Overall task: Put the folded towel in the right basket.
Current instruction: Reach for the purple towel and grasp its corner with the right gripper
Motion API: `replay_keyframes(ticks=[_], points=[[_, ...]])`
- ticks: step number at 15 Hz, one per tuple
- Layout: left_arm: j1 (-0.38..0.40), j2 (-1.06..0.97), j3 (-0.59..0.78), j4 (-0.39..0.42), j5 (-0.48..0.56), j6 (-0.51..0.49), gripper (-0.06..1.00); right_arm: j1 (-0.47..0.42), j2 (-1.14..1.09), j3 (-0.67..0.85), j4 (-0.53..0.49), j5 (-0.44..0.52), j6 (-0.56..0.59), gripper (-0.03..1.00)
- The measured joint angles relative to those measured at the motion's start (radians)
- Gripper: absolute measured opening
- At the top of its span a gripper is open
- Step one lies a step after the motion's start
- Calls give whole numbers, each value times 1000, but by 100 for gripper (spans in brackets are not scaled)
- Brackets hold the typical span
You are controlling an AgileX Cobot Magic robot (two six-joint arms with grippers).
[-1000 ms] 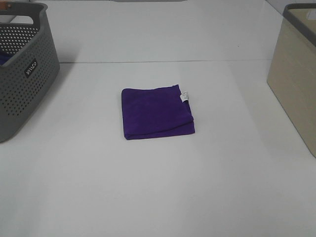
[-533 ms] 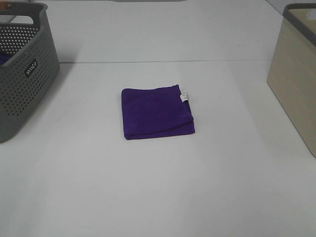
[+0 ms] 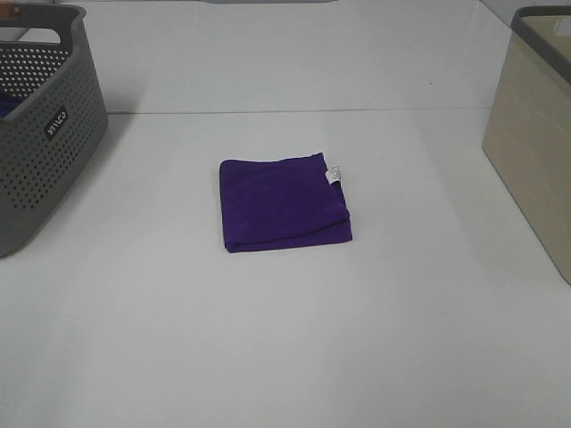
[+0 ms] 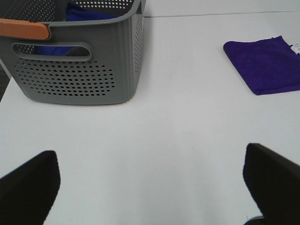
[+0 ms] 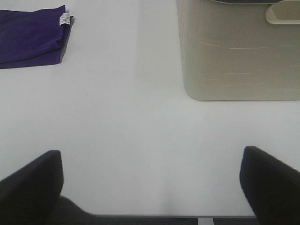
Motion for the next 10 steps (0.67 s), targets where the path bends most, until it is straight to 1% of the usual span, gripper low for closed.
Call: replay_keyframes(ticks=[1,3,5,7,9,10], points=[[0,0,0,0,0,0,99,0,4,0,-8,1,-29,99],[0,0,0,0,0,0,99,0,45,-12,-8,23,-35,99],[0,0,0,1,0,0,99,0,172,-87,-8,68,-35,99],[0,0,0,1,0,0,99,0,383,-229,0,111,-29,98],[0,0,0,6,0,0,99,0,610,-406,58,122,-29,98],[0,0,0,8,0,0,99,0,669,-456,77,122,-29,98]])
